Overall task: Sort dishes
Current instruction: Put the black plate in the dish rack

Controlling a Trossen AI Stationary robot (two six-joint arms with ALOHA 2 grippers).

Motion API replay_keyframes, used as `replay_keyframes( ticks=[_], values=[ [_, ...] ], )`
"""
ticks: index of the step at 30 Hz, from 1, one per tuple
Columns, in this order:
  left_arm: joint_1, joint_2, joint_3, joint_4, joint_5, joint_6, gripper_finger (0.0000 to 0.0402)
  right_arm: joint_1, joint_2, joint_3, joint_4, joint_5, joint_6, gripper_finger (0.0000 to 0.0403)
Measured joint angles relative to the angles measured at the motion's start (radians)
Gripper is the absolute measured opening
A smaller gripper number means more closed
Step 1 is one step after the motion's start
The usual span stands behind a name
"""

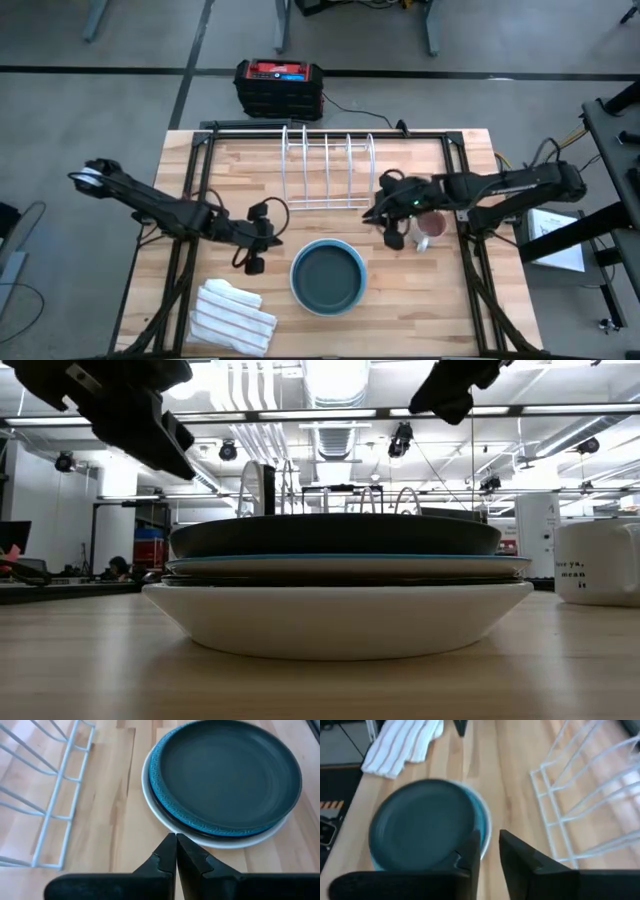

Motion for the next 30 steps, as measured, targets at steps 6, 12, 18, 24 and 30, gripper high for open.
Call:
replay_keyframes(
  ticks=[6,12,18,24,30],
  values=[
    [0.0,0.031,0.002,0.022,-0.001,-0.016,0.0,0.071,0.136,0.032,0.0,0.004,0.077,0.01],
    [0.0,0.03,0.015,0.028,-0.019,-0.016,0.0,0.086,0.276,0.064,-0.007,0.01,0.137,0.0123],
    [0.0,0.03,0.015,0.028,-0.02,-0.016,0.0,0.086,0.393,0.124,-0.055,0.011,0.149,0.0141],
    [0.0,0.03,0.015,0.03,-0.029,-0.016,0.0,0.077,0.477,0.161,-0.057,0.018,0.132,0.0141],
    [0.0,0.031,0.014,0.036,-0.031,-0.016,0.0,0.061,0.523,0.169,-0.061,0.028,0.135,0.0144]
  ],
)
